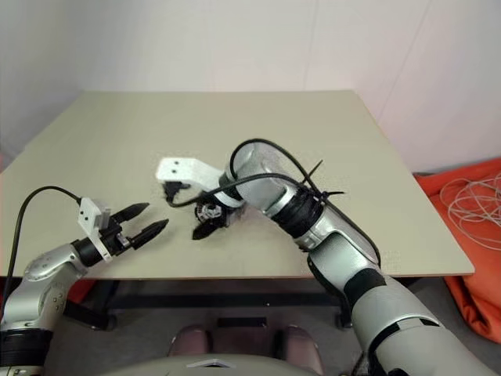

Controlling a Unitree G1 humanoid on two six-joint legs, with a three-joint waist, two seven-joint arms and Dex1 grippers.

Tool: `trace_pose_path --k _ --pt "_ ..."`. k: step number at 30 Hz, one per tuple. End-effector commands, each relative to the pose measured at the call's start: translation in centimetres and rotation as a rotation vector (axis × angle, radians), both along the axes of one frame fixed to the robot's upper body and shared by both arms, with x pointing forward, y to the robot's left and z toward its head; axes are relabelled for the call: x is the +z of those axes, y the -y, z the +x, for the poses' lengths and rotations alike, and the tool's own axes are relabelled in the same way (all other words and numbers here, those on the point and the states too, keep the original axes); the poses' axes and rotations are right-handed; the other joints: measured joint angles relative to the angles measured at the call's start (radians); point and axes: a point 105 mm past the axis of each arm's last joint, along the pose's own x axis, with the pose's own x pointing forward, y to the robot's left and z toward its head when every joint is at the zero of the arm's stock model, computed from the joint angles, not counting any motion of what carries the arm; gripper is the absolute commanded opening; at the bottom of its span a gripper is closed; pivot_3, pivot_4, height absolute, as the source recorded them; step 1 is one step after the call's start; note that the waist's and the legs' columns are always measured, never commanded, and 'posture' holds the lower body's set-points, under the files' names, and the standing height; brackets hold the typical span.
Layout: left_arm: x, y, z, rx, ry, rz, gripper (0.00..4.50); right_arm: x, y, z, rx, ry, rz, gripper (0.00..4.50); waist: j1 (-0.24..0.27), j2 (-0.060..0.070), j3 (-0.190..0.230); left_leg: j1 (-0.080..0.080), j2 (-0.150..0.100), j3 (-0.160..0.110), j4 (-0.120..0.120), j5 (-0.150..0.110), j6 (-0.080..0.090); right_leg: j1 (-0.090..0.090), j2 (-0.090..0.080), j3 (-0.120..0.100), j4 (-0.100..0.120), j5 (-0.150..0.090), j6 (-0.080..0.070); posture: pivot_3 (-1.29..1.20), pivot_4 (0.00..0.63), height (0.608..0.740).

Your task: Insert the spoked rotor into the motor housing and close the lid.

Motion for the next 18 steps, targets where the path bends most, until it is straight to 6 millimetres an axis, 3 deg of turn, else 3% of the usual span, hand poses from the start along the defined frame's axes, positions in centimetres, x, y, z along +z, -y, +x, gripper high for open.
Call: trace_pose_path --k 1,3,5,7,9,11,13,14,16,18 --pt "1.3 0.6 0.4 -0.020 0.051 0.010 4.50 5.7 -1.4 -1.2 0.060 0.037 0.211 4.49 0.002 0.000 0.000 0.000 0.000 0.000 0.000 0.000 0.000 0.000 0.000 0.000 0.000 0.000 0.000 0.00 0.000 0.740" --pt "1.4 0.7 0.5 -0.022 0.052 0.010 4.50 8.2 -1.5 0.0 0.017 0.126 0.338 4.49 0.004 0.000 0.000 0.000 0.000 0.000 0.000 0.000 0.000 0.000 0.000 0.000 0.000 0.000 0.000 0.00 0.000 0.740" --pt "1.5 0.8 0.6 -0.022 0.054 0.010 4.50 10.0 -0.7 2.6 -0.094 0.239 0.435 4.49 0.012 0.000 0.000 0.000 0.000 0.000 0.000 0.000 0.000 0.000 0.000 0.001 0.000 0.000 0.000 0.00 0.000 0.740" --pt "1.6 0.8 0.7 -0.021 0.056 0.019 4.50 11.2 1.3 5.8 -0.253 0.290 0.503 4.49 0.015 0.000 0.000 0.001 -0.001 0.000 0.000 0.000 0.000 0.001 0.000 0.001 0.000 0.000 0.000 0.00 0.000 0.740" --pt "1.6 0.8 0.8 -0.023 0.058 0.022 4.50 11.1 4.5 9.0 -0.407 0.342 0.507 4.49 0.016 -0.001 0.000 0.001 -0.001 0.000 0.001 0.000 0.000 0.001 -0.001 0.002 -0.001 0.000 0.001 0.00 0.000 0.740" --pt "1.7 0.9 0.8 -0.027 0.058 0.021 4.50 10.3 8.6 12.0 -0.564 0.402 0.474 4.12 0.017 -0.002 0.000 0.001 -0.002 0.000 0.003 0.000 0.000 0.002 -0.001 0.002 -0.001 0.000 0.001 0.00 0.000 0.740" --pt "1.7 0.9 0.7 -0.030 0.057 0.022 4.50 9.6 11.3 13.4 -0.648 0.430 0.447 3.61 0.017 -0.002 0.000 -0.001 -0.003 0.000 0.004 0.000 0.000 0.002 -0.002 0.002 -0.001 0.000 0.001 0.00 0.000 0.740" --pt "1.8 0.8 0.7 -0.029 0.057 0.025 4.50 8.0 14.3 14.3 -0.715 0.467 0.370 3.24 0.016 -0.002 0.000 -0.001 -0.003 0.000 0.004 0.000 0.000 0.002 -0.002 0.002 -0.001 0.000 0.001 0.00 0.000 0.740" --pt "1.9 0.7 0.7 -0.028 0.056 0.029 4.50 5.0 18.9 14.7 -0.793 0.496 0.235 2.51 0.018 -0.003 -0.001 -0.002 -0.002 0.000 0.004 0.000 0.000 0.002 -0.002 0.001 -0.001 0.000 0.001 0.00 0.000 0.740" --pt "1.9 0.6 0.7 -0.028 0.056 0.031 4.50 2.3 21.3 13.9 -0.786 0.479 0.129 1.80 0.018 -0.002 0.000 -0.003 -0.002 0.000 0.003 -0.001 0.001 0.002 -0.002 0.001 0.000 0.000 0.000 0.00 0.000 0.740"
